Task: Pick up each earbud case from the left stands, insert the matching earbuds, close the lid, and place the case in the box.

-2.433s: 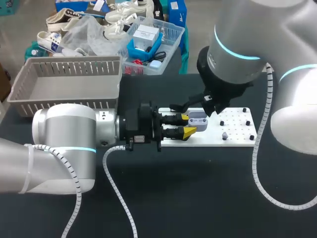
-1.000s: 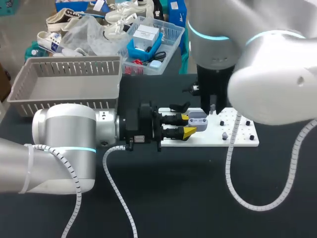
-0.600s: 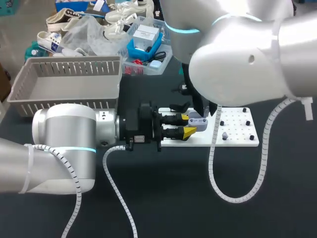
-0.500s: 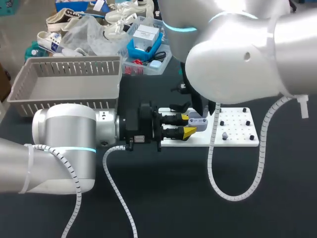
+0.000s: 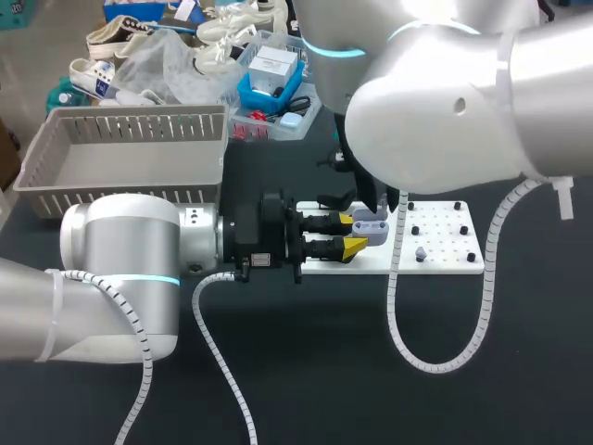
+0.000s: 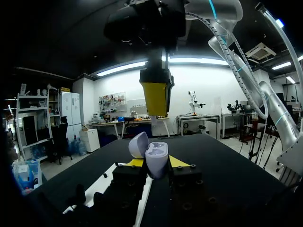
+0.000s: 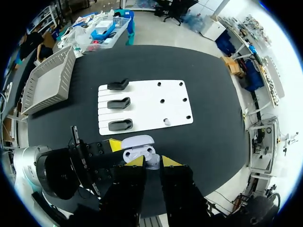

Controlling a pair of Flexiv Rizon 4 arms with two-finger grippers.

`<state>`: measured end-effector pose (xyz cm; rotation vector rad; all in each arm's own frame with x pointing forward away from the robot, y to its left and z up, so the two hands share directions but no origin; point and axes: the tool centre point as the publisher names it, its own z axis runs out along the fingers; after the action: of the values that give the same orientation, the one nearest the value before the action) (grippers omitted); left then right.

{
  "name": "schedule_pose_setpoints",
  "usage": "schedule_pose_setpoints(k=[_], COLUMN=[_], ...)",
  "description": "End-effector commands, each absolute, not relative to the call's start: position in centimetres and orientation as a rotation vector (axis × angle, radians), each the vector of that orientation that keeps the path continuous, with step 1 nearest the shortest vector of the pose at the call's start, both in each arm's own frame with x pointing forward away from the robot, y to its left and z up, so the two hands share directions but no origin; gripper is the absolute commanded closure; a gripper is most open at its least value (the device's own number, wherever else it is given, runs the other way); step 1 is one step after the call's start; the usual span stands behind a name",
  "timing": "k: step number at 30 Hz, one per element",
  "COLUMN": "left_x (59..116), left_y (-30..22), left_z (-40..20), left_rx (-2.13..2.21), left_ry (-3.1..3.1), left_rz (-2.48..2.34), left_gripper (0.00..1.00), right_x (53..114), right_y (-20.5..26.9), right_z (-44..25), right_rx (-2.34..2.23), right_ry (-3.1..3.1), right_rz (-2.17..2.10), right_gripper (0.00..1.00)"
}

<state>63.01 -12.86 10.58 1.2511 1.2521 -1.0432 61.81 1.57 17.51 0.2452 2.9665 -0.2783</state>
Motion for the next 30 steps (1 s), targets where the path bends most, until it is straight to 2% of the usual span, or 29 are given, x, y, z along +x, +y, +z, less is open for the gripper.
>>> schedule_pose_setpoints(k=[1, 15, 30], left_x=[62.9, 62.9, 62.9], left_y=[-12.9, -12.9, -12.9], left_z=[10.5, 10.5, 10.5], left_rx=[1.248, 1.248, 1.248], left_ry=[1.253, 1.253, 1.253], left_rz=[-1.039, -1.039, -1.039], left_gripper=[1.00, 1.00, 1.00], right_x=[61.1, 61.0, 61.2], right_y=[1.6, 1.5, 1.5], right_z=[17.4, 17.3, 16.3], right_rx=[0.278, 0.630, 0.617], right_ry=[2.965, 2.930, 2.911], right_rz=[-0.276, -0.268, -0.224], right_gripper=[1.00, 1.00, 1.00])
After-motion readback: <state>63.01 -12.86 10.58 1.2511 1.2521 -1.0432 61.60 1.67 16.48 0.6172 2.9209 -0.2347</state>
